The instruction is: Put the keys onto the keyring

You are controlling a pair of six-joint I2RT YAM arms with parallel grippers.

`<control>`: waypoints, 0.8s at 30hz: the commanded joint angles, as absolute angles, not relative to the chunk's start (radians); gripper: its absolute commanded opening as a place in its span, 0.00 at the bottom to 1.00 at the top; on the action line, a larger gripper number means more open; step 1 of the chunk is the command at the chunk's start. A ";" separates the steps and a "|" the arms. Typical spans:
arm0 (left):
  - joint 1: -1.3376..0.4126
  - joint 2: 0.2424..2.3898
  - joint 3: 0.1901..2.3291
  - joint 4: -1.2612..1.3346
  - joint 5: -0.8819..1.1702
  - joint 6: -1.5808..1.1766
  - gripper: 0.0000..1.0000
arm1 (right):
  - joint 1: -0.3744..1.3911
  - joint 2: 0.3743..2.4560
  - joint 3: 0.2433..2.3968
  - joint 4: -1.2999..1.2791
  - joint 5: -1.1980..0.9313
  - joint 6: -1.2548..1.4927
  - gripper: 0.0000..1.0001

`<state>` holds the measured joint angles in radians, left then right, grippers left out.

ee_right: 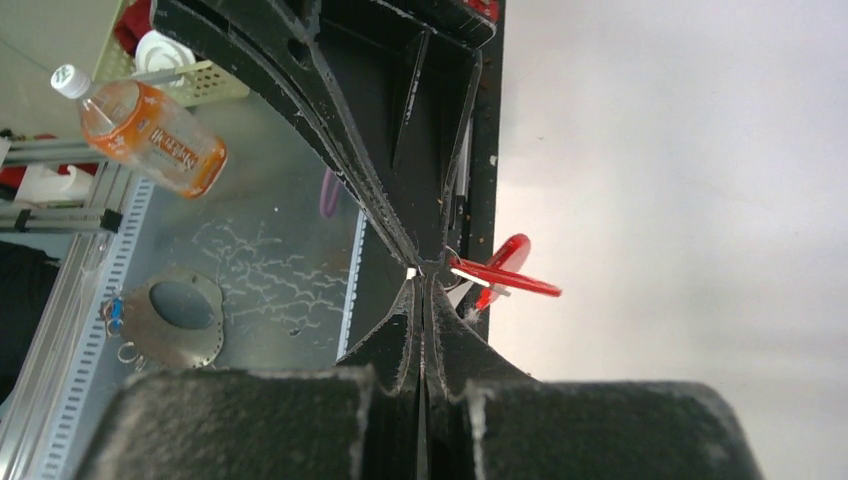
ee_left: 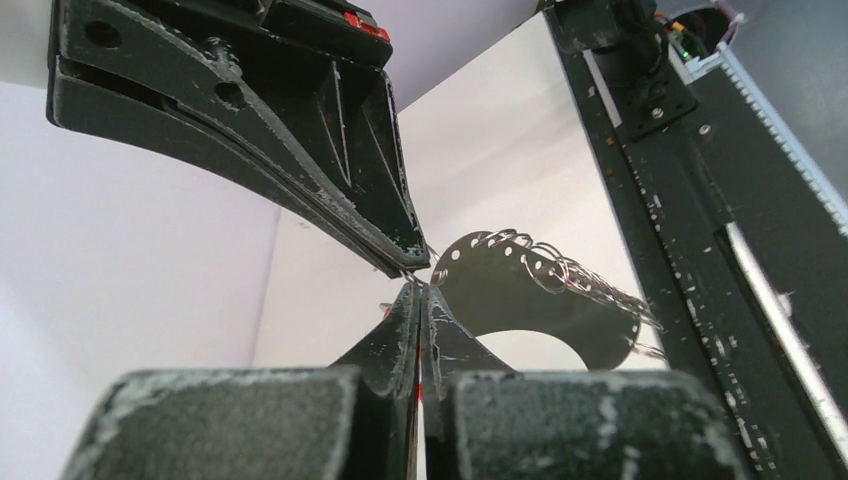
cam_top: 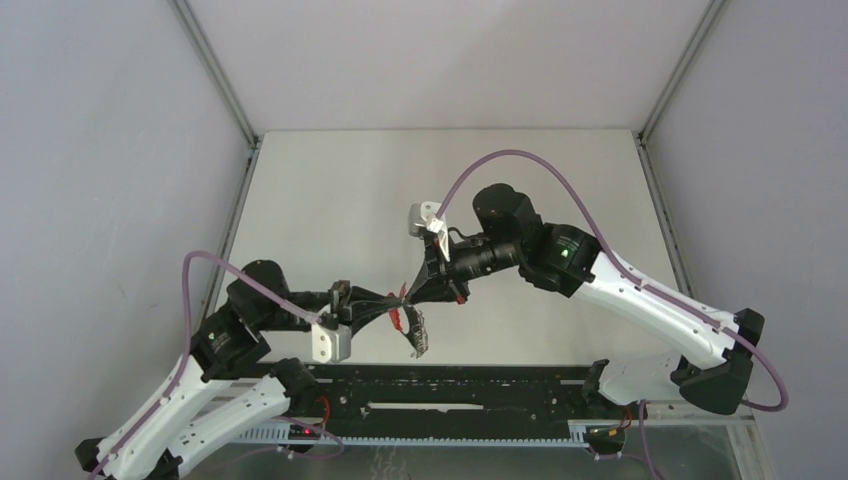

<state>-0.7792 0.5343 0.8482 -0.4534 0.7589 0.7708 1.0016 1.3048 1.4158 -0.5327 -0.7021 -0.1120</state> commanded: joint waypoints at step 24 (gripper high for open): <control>-0.825 0.535 0.818 -0.300 0.585 0.482 0.34 | 0.999 1.033 1.044 0.117 -0.420 0.141 0.00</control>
